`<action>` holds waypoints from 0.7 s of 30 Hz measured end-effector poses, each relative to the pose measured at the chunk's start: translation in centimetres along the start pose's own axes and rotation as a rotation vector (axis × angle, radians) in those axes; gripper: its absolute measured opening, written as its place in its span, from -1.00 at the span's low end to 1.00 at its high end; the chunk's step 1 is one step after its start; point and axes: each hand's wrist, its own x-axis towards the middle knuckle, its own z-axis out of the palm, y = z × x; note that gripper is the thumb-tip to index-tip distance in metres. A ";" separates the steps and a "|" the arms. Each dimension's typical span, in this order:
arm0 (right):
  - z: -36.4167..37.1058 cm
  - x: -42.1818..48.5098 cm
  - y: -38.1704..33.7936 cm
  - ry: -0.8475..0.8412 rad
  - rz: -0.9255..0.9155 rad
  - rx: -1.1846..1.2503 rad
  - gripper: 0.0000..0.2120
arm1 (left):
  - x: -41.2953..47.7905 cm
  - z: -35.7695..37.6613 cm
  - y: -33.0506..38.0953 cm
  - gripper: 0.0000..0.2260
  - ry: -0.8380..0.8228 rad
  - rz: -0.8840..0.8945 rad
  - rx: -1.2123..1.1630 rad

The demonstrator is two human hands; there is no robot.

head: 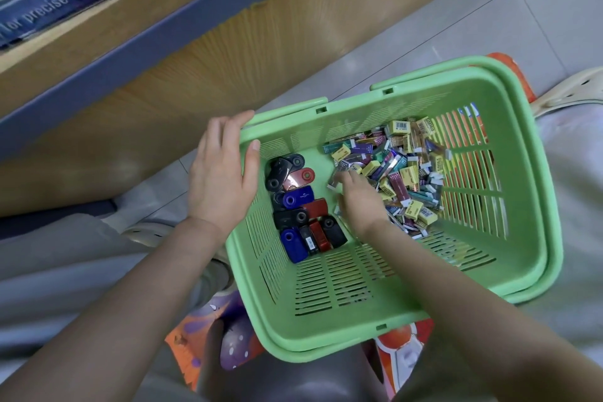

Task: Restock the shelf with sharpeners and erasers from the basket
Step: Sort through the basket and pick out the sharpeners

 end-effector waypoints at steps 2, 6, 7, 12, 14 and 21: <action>0.0 -0.1 2.4 -0.177 -0.097 -0.348 -0.41 | 0.0 0.0 0.0 -0.64 0.004 0.001 -0.005; 0.7 -0.3 3.8 -0.327 -0.266 -0.808 -0.28 | -0.1 0.0 0.0 -0.65 0.004 0.001 0.000; 0.6 -0.3 3.8 -0.323 -0.279 -0.872 -0.30 | -0.1 0.0 0.0 -0.65 0.001 0.000 0.002; -1.8 0.4 5.9 -0.266 -0.260 -0.975 -0.35 | -0.1 -0.1 0.0 -0.65 -0.010 -0.011 -0.004; -3.0 0.4 6.4 -0.261 -0.246 -0.916 -0.35 | -0.1 -0.1 0.0 -0.64 -0.009 -0.012 -0.007; -2.6 -1.3 5.3 -0.195 -0.381 -0.544 -0.48 | -0.1 -0.1 0.0 -0.64 -0.009 -0.012 -0.012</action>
